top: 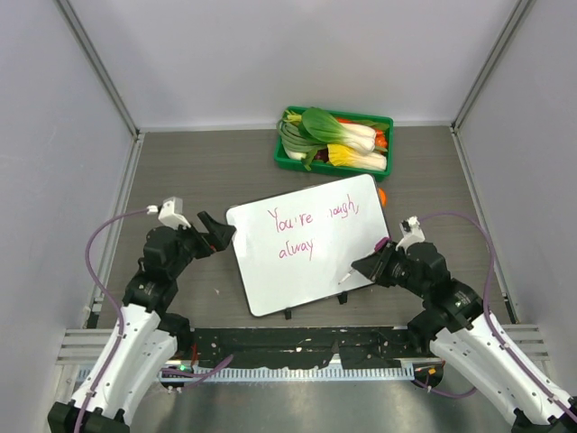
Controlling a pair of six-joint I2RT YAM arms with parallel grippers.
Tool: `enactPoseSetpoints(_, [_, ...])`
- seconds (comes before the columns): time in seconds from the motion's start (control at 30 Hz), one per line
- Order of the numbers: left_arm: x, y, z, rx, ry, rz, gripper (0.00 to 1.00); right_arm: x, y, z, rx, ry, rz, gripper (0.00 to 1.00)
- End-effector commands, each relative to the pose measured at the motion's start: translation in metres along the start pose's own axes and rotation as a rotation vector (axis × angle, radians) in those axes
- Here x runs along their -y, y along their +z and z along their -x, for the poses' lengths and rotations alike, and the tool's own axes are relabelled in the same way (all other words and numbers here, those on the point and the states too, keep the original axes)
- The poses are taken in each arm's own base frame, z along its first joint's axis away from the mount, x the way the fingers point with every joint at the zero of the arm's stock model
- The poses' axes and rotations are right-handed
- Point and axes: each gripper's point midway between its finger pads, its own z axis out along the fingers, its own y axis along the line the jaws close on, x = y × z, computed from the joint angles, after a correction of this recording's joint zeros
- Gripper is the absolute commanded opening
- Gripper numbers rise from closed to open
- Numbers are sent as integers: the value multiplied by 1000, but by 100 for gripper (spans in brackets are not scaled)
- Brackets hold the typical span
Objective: Write a sentence on the whiteboard
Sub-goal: Put down the whiteboard marker without the cap at the corner of the board, then reset both arms
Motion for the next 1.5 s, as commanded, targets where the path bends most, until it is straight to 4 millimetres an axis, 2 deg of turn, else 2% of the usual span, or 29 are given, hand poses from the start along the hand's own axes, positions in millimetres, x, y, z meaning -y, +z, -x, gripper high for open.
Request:
enactPoseSetpoints(0.0, [15,-6,30,38,-18,16,100,15,-10,-37,-145,132,-40,1])
enactPoseSetpoints(0.17, [31,-5,43,32,-14,-20,100,40,-18,-68,-221,225,-115,1])
enactPoseSetpoints(0.37, [40,-4,49,27,-8,-50,100,61,-27,-77,-210,274,-195,12])
enactPoseSetpoints(0.43, [40,-3,49,25,-8,-49,99,65,-28,-78,-205,286,-217,22])
enactPoseSetpoints(0.5, [42,-3,50,28,-7,-55,99,67,-27,-75,-189,292,-234,41])
enactPoseSetpoints(0.53, [41,-3,50,27,-7,-54,100,67,-28,-73,-182,294,-239,44])
enactPoseSetpoints(0.57, [41,-3,49,26,-8,-53,100,69,-27,-71,-170,292,-251,52])
enactPoseSetpoints(0.7, [41,-3,49,23,-6,-55,100,64,-29,-53,-106,268,-259,69])
enactPoseSetpoints(0.77, [41,-4,49,24,-6,-55,100,60,-31,-43,-71,247,-251,75])
enactPoseSetpoints(0.93, [41,-5,48,27,-5,-56,100,54,-30,-22,-1,186,-251,82])
enactPoseSetpoints(1.13, [41,-6,47,30,-5,-58,100,49,-24,-14,14,115,-228,82])
enactPoseSetpoints(1.33, [41,-9,48,31,-11,-59,100,43,-20,4,65,43,-223,83])
enactPoseSetpoints(1.47, [39,-8,43,-5,-21,-37,100,38,-13,12,102,48,-197,83])
